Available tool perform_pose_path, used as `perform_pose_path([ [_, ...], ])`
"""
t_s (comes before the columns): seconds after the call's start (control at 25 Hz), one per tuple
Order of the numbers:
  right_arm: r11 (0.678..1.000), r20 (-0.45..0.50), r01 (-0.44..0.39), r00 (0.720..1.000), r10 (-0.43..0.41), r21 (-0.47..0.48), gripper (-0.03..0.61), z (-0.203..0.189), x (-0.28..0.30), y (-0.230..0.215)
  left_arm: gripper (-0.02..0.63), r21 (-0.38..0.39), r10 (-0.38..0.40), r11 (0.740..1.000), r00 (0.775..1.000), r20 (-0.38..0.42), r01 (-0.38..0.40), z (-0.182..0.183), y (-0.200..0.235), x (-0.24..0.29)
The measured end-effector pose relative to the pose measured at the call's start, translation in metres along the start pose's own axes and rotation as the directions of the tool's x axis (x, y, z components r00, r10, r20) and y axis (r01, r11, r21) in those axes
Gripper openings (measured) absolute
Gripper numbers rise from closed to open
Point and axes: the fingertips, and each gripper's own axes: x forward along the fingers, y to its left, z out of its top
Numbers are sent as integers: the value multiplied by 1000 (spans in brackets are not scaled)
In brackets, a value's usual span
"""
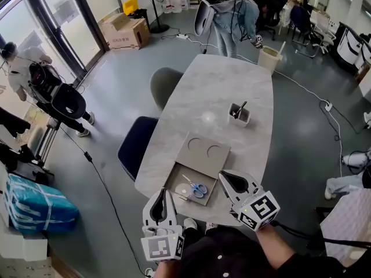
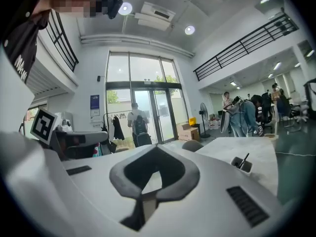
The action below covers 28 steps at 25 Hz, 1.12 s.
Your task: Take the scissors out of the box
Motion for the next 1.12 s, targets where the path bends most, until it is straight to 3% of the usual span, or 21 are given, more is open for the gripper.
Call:
perform_pose_path([
  [0.28,999,-218,-1,976,-8,-39,-3,-38,21,8,17,-15,-41,999,999,-35,41,-8,13,11],
  [0.6,997,-352,9,935,-37,-80,-3,-77,42,11,17,-59,-54,997,993,-102,49,-40,32,14],
  [1.12,990,-615,-44,787,-48,-134,-3,-193,70,6,17,-124,-99,990,964,-248,70,-128,41,34],
])
